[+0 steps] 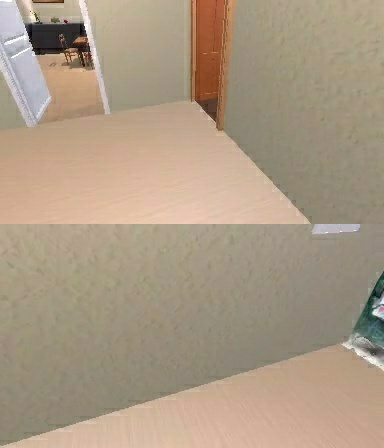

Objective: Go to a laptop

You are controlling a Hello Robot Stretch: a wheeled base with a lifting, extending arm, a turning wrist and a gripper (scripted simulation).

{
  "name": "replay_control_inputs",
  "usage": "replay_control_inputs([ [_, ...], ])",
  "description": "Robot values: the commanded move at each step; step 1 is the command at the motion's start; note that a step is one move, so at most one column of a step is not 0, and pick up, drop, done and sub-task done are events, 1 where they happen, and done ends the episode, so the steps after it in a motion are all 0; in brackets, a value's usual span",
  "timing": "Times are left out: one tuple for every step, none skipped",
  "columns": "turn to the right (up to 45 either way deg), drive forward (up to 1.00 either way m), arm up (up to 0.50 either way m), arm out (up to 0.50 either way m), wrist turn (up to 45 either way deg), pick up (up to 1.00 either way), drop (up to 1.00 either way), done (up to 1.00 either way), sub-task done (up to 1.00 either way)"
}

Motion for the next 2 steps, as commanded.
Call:
replay_control_inputs([
  [0.0, 1.00, 0.00, 0.00, 0.0, 0.00, 0.00, 0.00, 0.00],
  [3.0, 0.00, 0.00, 0.00, 0.0, 0.00, 0.00, 0.00, 0.00],
])
